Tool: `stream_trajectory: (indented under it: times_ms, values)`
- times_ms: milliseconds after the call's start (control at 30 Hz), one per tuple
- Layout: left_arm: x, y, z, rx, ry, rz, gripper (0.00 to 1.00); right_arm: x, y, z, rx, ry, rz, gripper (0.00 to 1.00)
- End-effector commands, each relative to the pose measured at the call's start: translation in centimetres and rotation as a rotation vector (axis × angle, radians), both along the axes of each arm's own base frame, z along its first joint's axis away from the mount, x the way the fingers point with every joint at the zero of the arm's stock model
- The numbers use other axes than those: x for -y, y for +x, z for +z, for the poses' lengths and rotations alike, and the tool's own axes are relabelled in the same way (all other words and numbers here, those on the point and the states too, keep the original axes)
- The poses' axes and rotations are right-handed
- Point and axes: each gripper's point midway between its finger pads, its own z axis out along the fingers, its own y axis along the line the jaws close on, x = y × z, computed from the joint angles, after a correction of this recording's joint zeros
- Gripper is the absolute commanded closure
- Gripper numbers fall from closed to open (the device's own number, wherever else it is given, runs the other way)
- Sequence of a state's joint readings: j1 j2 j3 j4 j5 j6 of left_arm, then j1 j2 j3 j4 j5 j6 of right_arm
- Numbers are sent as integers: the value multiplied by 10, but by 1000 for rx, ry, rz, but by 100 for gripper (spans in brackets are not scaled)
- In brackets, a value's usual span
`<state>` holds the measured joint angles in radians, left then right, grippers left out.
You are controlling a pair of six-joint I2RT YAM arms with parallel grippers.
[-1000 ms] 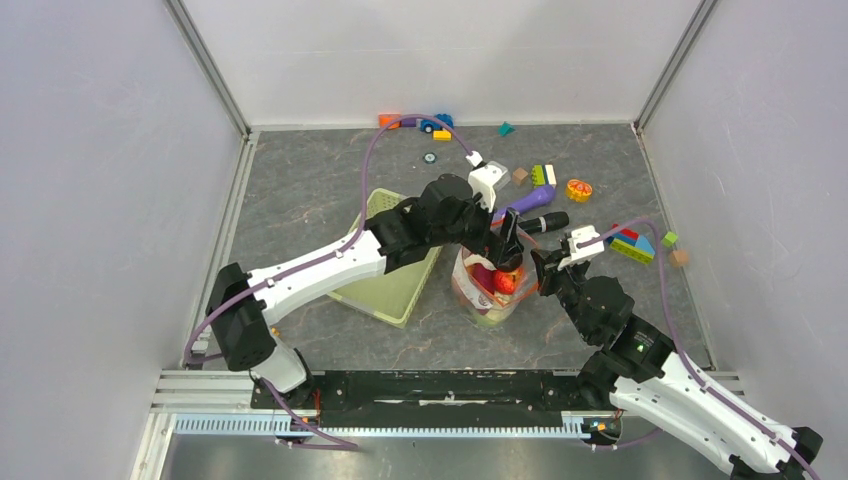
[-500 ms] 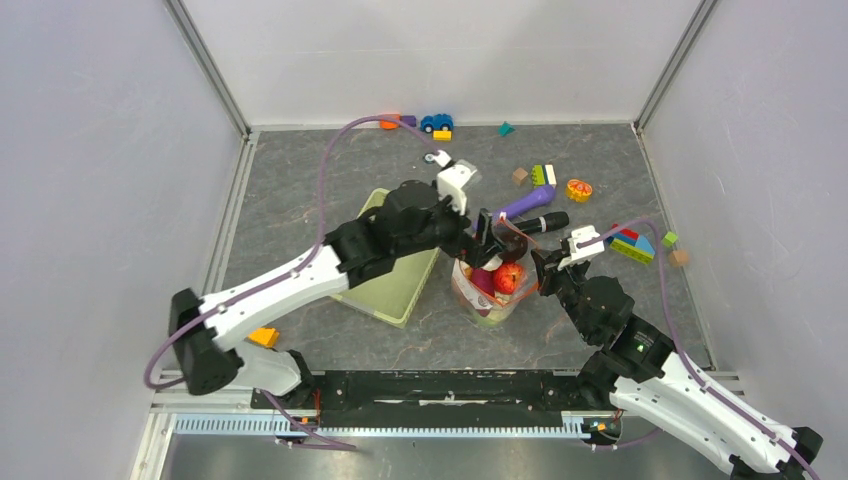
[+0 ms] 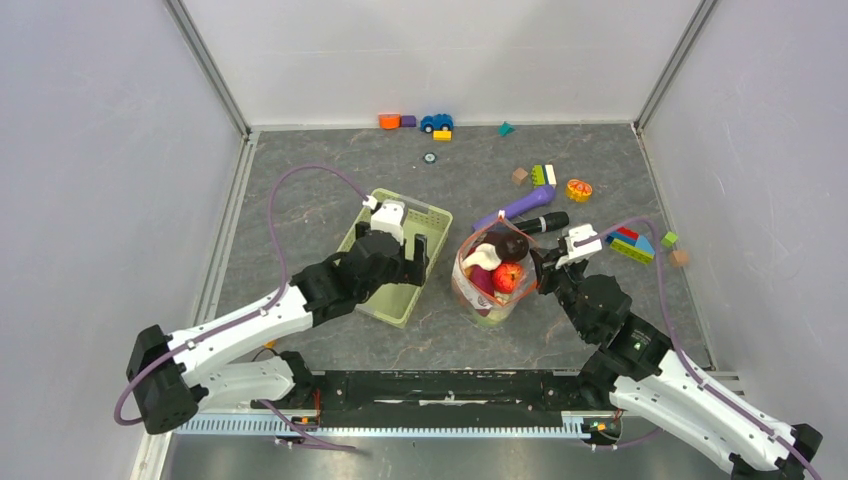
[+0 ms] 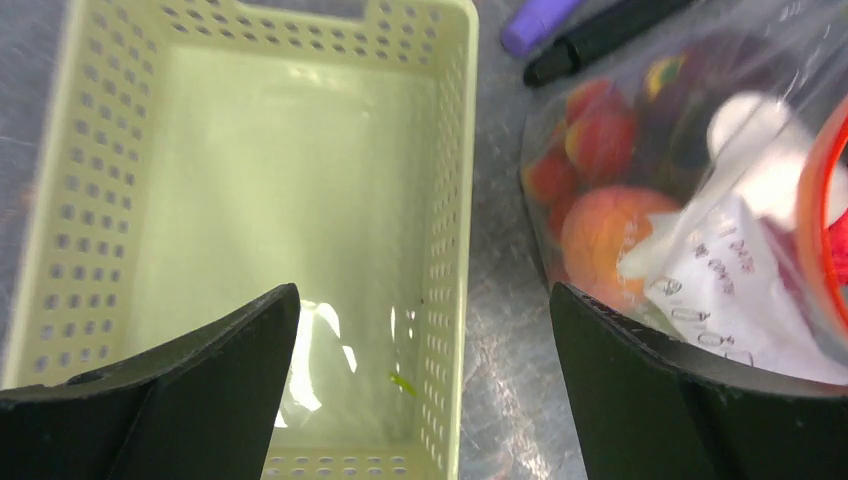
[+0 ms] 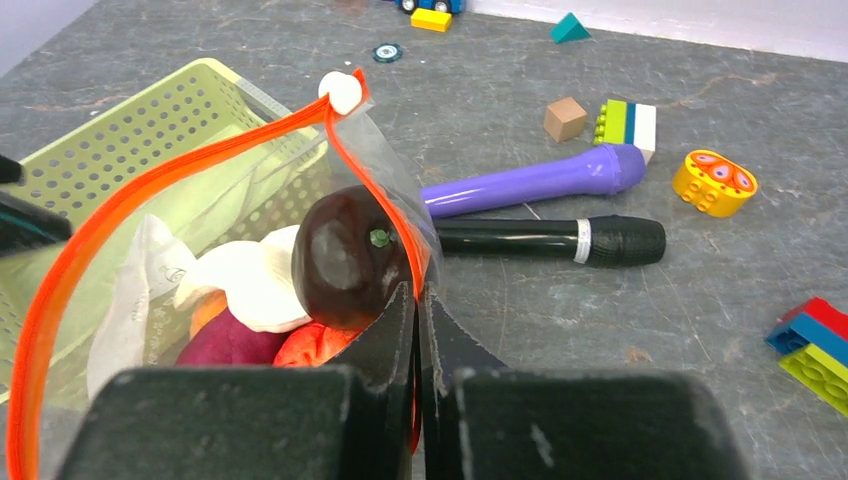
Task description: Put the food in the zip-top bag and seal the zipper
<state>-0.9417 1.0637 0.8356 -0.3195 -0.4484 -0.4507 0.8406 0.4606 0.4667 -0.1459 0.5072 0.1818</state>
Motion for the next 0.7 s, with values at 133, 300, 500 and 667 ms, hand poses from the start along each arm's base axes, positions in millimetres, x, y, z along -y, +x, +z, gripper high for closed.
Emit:
stream_trajectory:
  times_ms: [133,300,500,667]
  values:
    - [77,-22,-7,-99,-172,-315,0,-22,1,34,84,80,91,97]
    - [110,-46,-20,-187,-248,-492,3,-28,5,31,68,73,95,97]
    - [137,-83,-15,-227,-371,-664,0,-35,15,40,69,85,73,97]
    - [158,-112,-14,-249,-438,-753,0,-46,23,40,78,92,84,97]
